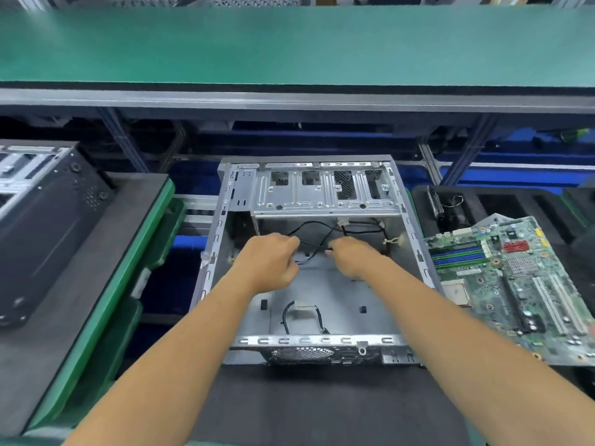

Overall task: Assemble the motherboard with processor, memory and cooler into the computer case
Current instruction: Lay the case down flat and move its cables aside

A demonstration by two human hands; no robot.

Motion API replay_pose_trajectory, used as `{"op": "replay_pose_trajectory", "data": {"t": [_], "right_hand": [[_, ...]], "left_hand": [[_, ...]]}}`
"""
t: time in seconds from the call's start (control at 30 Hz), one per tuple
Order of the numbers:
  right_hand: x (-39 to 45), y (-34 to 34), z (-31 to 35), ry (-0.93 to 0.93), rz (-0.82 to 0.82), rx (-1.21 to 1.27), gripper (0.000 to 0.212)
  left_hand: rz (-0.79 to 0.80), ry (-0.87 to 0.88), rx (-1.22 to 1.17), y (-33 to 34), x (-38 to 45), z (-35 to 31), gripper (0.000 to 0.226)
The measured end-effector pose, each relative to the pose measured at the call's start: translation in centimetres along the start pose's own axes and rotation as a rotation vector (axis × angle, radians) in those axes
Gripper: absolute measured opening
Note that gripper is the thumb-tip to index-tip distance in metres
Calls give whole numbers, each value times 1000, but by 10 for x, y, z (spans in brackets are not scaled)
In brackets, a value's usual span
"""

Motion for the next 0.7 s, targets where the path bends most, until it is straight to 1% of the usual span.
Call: {"op": "replay_pose_trajectory", "data": {"t": [0.1, 0.13, 0.2, 0.27, 0.3, 0.33, 0.4, 0.47, 0.53, 0.6, 0.63, 0.7], "right_hand": [[1, 1, -2, -28, -7, -111, 26], [1, 3, -4, -31, 4, -156, 29], [3, 2, -8, -2, 3, -195, 43], [5, -5, -15, 77, -24, -200, 48], [5, -7, -20, 130, -17, -206, 49], [4, -6, -26, 178, 16, -214, 51], [-2, 5, -32, 222, 116, -235, 56], [-4, 10, -31, 224, 150, -225, 56], [0, 4, -23, 189, 79, -114, 49], [1, -4, -11, 117, -17, 89, 41], [-1, -7, -5, 84, -33, 167, 42], [-4, -8, 3, 39, -12, 272, 45]], "left_hand": [[-55, 56, -25, -9, 1, -13, 12], [-88, 77, -47, -12, 2, -17, 13], [-119, 133, -68, -16, 4, -25, 17], [-87, 221, -27, -10, 9, -34, 27], [-55, 245, -18, -4, 14, -38, 34], [-8, 233, -28, 6, 20, -41, 42], [106, 102, -86, 29, 32, -40, 51], [216, -69, -146, 52, 41, -37, 49], [286, -185, -191, 69, 45, -34, 49], [309, -261, -240, 78, 47, -31, 58], [307, -291, -251, 81, 47, -28, 58], [306, -328, -247, 86, 47, -23, 48]]}}
Point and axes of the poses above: each hand's wrist, its own x-axis towards the middle knuckle, its own y-axis out of the palm, z = x × y, the point moved 9 cm from there along x, towards the middle knuckle, and after that the axes turned 13 degrees about -z, right-handed, at the moved point
